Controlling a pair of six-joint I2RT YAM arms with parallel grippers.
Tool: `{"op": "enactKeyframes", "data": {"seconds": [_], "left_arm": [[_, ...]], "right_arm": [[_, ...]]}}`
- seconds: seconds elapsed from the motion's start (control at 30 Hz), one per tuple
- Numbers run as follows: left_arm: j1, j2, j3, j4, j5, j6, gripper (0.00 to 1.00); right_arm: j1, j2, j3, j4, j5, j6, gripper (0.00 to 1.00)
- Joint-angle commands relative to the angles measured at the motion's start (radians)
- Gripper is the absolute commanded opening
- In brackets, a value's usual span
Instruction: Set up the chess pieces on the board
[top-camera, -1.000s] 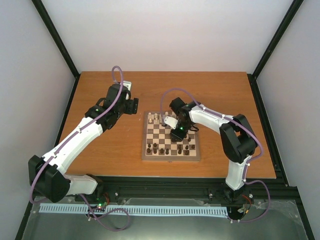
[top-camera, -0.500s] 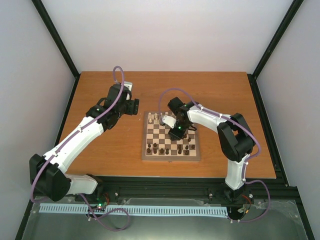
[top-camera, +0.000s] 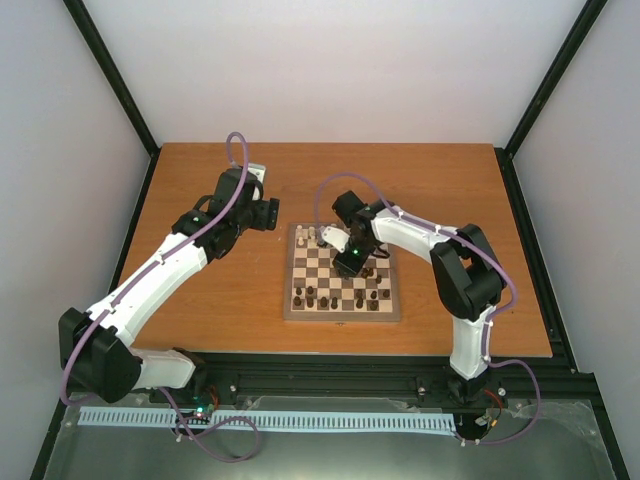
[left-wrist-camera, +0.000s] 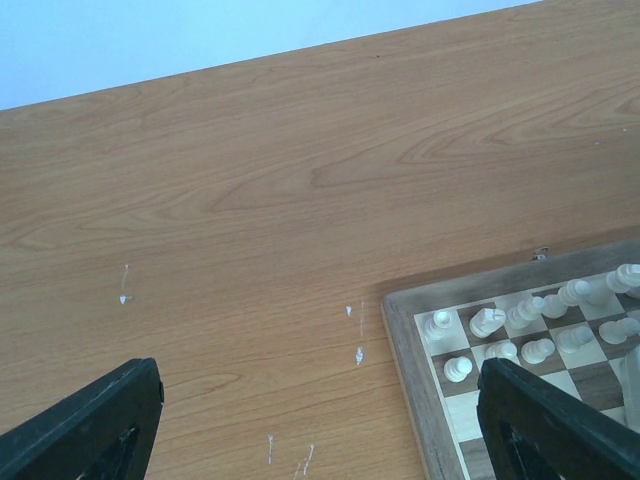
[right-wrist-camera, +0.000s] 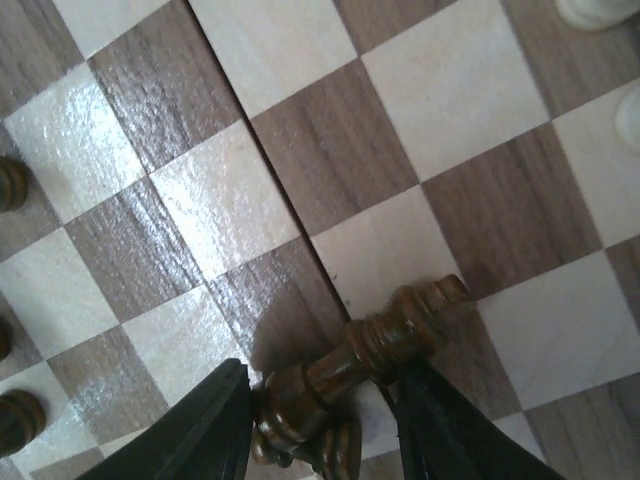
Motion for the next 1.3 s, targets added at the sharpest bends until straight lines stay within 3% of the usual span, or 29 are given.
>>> {"op": "enactKeyframes", "data": {"seconds": [0.0,0.13,0.43,0.53,0.7,1.27], "left_arm": [[0.001,0.003,0.045,-0.010,0.009,-0.017,0.89],[0.001,0.003,0.045,-0.010,0.011,-0.019,0.89],[0.001,0.009,0.045,-0.011,0.018,-0.020,0.89],[0.001,0.015,0.047,-0.012,0.023,-0.023,0.89],[0.001,0.017,0.049,-0.014,0.024,-0.023,0.89],[0.001,0.012,0.049,-0.013,0.019,-0.027,0.88]], "right_arm": [[0.012,0.039,0.012,0.022,0.023,0.014,0.38],[0.020,0.040,-0.014,0.037,0.052,0.008,0.31],[0.028,-0.040,-0.096,0.076,0.060,-0.034,0.26],[0.028,-0.050,-0.096,0.082,0.052,-0.033,0.27],[0.029,-0.071,-0.046,0.085,-0.041,-0.015,0.43],[0.133,0.065,0.180,-0.014,-0.127,0.013,0.42]]}}
